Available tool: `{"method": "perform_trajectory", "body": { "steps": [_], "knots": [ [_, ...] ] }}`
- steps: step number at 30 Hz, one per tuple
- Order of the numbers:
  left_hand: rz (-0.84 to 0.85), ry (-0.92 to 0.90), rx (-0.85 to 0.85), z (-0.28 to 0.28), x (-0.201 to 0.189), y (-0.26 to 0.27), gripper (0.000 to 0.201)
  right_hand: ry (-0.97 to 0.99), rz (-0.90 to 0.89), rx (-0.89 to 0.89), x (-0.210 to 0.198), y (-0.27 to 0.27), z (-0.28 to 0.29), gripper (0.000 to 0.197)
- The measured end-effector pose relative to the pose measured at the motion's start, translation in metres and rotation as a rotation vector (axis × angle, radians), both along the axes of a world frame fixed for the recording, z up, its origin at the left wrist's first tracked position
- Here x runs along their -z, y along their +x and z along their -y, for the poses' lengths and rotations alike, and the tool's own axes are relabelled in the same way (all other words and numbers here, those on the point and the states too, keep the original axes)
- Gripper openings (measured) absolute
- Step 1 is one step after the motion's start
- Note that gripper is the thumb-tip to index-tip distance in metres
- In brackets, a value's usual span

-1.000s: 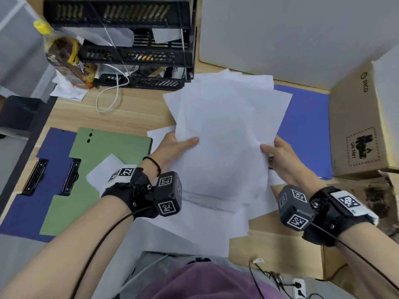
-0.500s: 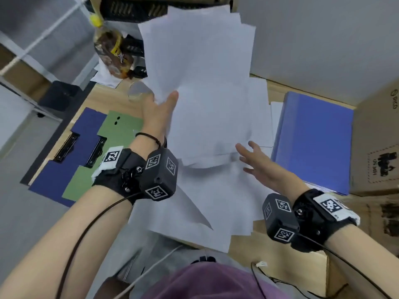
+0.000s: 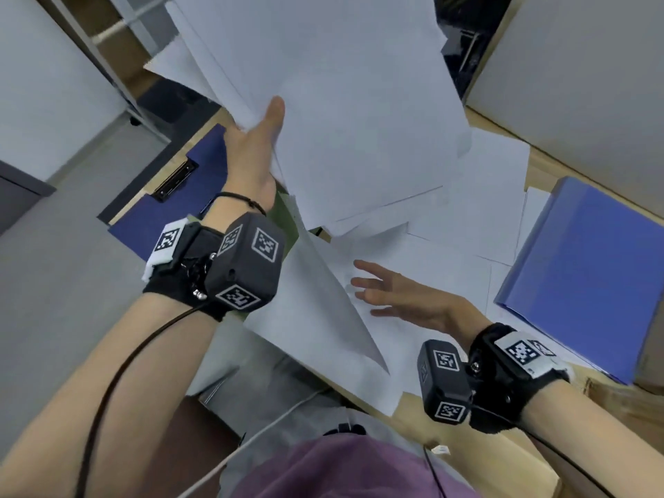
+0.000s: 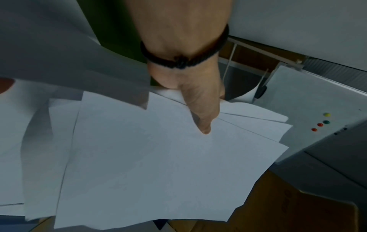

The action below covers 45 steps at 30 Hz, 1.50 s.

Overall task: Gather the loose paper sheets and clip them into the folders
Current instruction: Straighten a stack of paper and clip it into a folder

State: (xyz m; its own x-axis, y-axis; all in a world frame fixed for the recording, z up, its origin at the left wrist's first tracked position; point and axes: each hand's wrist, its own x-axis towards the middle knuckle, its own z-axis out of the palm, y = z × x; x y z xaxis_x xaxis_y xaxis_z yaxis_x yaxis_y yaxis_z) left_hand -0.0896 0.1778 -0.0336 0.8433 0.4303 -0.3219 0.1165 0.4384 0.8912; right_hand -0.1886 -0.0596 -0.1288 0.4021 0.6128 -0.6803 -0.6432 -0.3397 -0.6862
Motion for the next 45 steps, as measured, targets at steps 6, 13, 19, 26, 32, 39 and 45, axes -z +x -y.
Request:
{"method": "perform_trajectory", "body": {
  "steps": [6,13,19,26,32,39,45],
  "knots": [
    [-0.109,-0.01,0.035,0.007,0.033,-0.003,0.035,-0.005,-0.015,-0.083,0.008,0.003,-0.017,0.115],
    [-0.181,-0.084,0.112,0.029,0.053,0.015,0.04,-0.311,0.262,0.163,0.009,0.014,-0.035,0.035],
    [-0.167,-0.159,0.184,0.038,0.044,0.039,0.035,-0.647,0.131,0.544,0.022,0.013,0.053,0.017],
    [-0.186,-0.271,0.592,0.037,0.048,0.045,0.036,-0.664,-0.069,1.035,0.024,-0.025,0.128,0.021],
    [-0.353,0.073,0.935,0.03,0.076,0.021,0.025,-0.301,-0.056,1.004,0.011,-0.016,0.085,0.012],
    [-0.612,0.286,0.888,0.014,0.117,0.005,0.062,-0.211,-0.013,0.739,0.004,0.002,0.053,0.039],
    [-0.597,0.152,0.853,0.009,0.123,0.002,0.031,-0.231,0.001,0.641,0.008,0.002,0.035,0.034]
  ]
}}
